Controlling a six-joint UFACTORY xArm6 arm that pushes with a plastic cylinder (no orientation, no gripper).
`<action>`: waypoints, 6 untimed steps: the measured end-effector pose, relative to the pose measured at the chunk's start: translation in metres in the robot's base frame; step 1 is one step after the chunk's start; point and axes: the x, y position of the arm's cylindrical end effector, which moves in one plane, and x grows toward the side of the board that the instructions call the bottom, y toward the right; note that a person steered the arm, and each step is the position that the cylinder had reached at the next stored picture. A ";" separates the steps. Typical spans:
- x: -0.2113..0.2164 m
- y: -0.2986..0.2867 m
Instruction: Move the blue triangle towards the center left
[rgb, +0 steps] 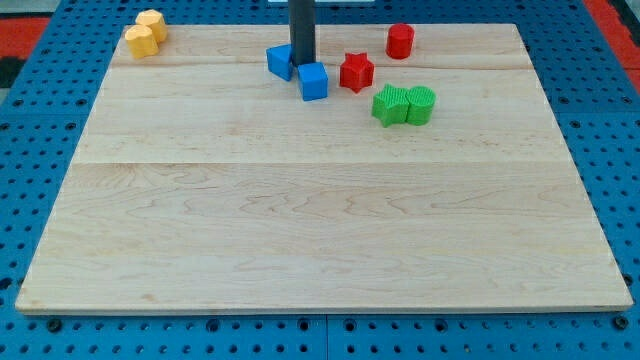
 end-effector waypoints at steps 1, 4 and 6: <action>-0.031 0.008; 0.028 -0.036; 0.068 -0.069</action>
